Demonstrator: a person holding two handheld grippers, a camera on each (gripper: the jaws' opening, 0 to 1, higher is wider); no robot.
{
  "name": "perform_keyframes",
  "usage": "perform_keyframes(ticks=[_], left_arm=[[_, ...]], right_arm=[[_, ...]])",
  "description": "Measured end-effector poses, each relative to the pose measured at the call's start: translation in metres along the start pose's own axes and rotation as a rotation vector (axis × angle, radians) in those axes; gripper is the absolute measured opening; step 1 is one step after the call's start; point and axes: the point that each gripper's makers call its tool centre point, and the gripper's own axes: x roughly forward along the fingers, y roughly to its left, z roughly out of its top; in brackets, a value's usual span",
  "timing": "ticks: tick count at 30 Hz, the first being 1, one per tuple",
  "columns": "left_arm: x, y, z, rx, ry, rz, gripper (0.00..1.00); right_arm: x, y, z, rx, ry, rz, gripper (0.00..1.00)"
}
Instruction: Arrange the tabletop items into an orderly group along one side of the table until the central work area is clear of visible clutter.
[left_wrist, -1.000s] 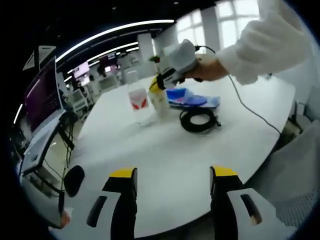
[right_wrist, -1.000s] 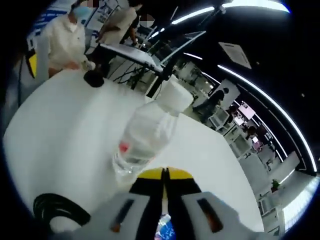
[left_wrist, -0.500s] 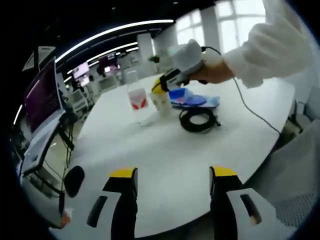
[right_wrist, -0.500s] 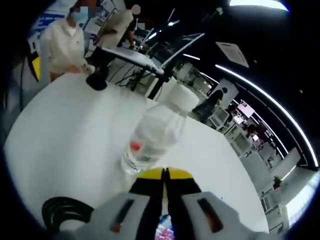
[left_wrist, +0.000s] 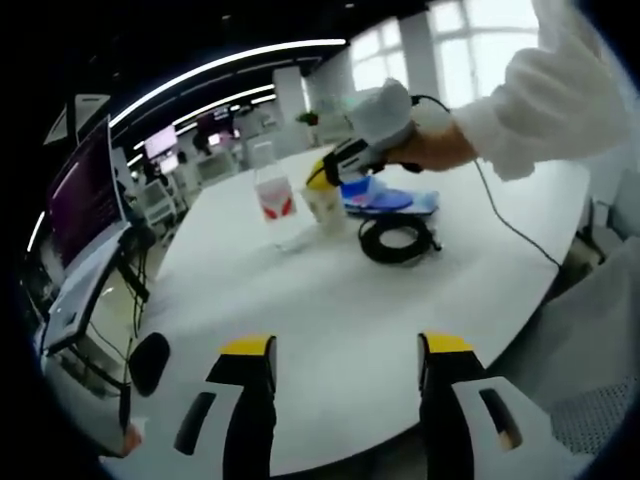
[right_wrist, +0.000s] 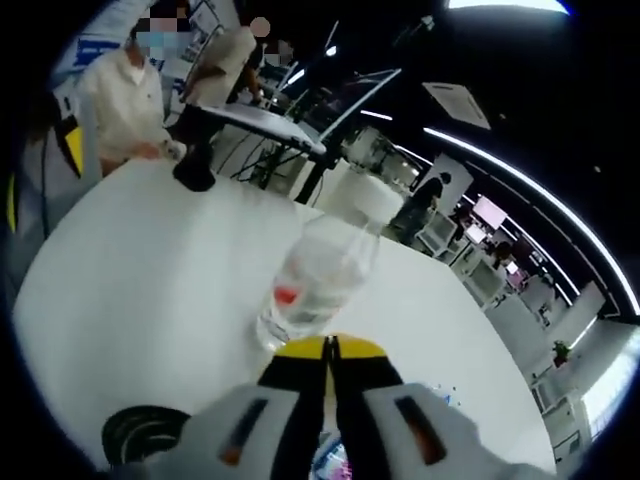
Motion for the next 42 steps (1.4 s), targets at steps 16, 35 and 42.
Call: perform_keyframes(ticks=[16, 35, 42], left_arm=[[0.001, -0.001, -0.002, 0.012, 0.011, -0.004, 0.52], [-0.001, 0.0, -0.001, 0.015, 0.012, 0.0, 0.52], [-0.002, 0.0, -0.001, 0.017, 0.011, 0.001, 0.52]], right_arm=[[-0.004, 0.0, -0.002, 0.051, -0.002, -0.01, 0.0], [-0.008, -0.003, -0.011, 0.174, 0.069, 0.013, 0.21], [-0.018, -0.004, -0.014, 0.149, 0.172, 0.08, 0.25]])
